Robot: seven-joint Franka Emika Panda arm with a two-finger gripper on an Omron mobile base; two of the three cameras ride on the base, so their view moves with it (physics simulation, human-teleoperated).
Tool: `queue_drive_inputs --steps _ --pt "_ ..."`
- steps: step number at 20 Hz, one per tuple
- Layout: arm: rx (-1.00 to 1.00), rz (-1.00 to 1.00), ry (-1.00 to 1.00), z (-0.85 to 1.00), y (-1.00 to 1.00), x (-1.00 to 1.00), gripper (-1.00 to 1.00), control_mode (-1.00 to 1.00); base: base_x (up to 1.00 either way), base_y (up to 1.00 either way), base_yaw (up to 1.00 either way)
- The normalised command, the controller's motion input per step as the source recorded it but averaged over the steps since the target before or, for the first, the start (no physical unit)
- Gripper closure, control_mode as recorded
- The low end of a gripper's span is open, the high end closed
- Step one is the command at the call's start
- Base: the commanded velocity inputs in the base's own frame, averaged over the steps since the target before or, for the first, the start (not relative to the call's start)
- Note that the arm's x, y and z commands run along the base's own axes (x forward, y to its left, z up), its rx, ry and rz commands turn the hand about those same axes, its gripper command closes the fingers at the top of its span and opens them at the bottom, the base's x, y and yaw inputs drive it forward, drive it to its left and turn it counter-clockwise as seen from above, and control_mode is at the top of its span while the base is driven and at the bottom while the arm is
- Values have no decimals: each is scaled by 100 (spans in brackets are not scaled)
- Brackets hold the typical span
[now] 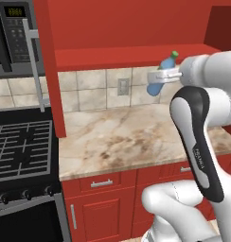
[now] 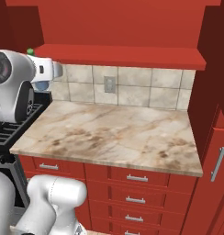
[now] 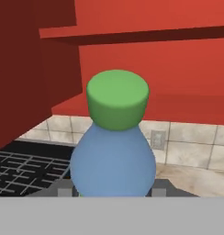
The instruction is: Sort all alcoholic drinks to one cabinet, and non-alcoholic drinks to the other.
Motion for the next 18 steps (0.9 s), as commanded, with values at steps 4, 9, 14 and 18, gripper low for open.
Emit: queue_drive_inputs --steps 4,9,14,18 --pt "0 -4 -12 45 3 34 100 -100 0 0 0" --pt "0 -5 -10 40 0 50 100 -100 0 0 0" --pt "0 -4 -9 29 0 42 100 -100 0 0 0" --pt "1 -6 0 -3 0 53 100 -100 0 0 0"
